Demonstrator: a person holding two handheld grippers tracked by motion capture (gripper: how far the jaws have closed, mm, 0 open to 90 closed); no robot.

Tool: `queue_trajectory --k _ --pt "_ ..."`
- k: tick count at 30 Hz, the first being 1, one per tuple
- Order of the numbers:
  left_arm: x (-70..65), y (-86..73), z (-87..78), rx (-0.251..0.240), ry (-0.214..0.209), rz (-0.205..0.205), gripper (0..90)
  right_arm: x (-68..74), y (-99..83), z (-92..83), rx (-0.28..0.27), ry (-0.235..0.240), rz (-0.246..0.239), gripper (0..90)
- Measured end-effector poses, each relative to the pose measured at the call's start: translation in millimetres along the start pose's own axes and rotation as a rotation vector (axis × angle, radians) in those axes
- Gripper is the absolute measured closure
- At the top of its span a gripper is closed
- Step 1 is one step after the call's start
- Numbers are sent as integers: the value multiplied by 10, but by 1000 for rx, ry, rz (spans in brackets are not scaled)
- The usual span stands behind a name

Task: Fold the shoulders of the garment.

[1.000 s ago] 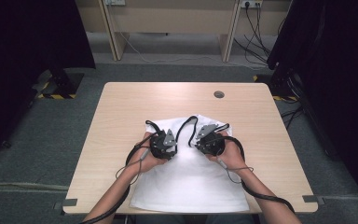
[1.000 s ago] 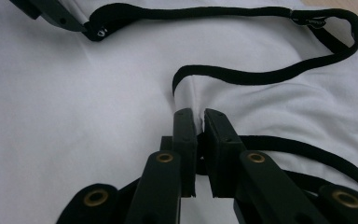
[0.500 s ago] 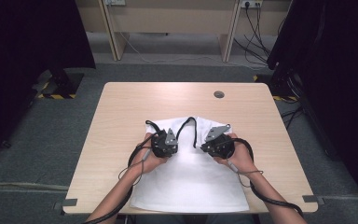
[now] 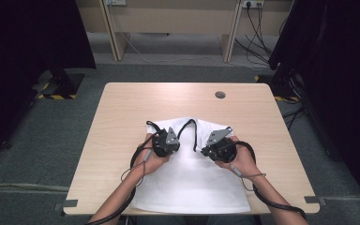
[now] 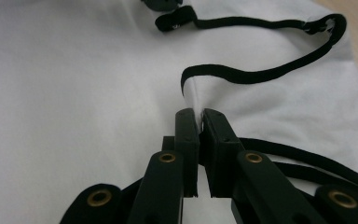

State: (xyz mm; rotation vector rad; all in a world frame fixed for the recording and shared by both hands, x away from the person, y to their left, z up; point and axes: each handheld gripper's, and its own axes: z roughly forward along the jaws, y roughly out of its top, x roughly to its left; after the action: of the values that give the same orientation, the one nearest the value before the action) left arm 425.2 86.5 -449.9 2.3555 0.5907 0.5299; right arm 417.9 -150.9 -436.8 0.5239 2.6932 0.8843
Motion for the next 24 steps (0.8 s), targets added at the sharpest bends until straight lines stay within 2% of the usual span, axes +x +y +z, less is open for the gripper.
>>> queue_trajectory --k 5,11,14,19,24 --pt "12 46 -37 -32 21 -7 876 2 -38 47 0 6 9 849" --pt "20 145 -152 -135 75 -41 876 -25 -18 -27 -23 -6 21 848" --pt "-19 171 -159 -164 72 -50 876 -25 -16 -39 -24 -6 22 845" --pt "-140 140 -51 -140 35 -35 874 -13 -56 1 -19 0 29 843" --pt "-192 98 26 -132 22 -41 872 -21 -69 -8 -20 0 32 843"
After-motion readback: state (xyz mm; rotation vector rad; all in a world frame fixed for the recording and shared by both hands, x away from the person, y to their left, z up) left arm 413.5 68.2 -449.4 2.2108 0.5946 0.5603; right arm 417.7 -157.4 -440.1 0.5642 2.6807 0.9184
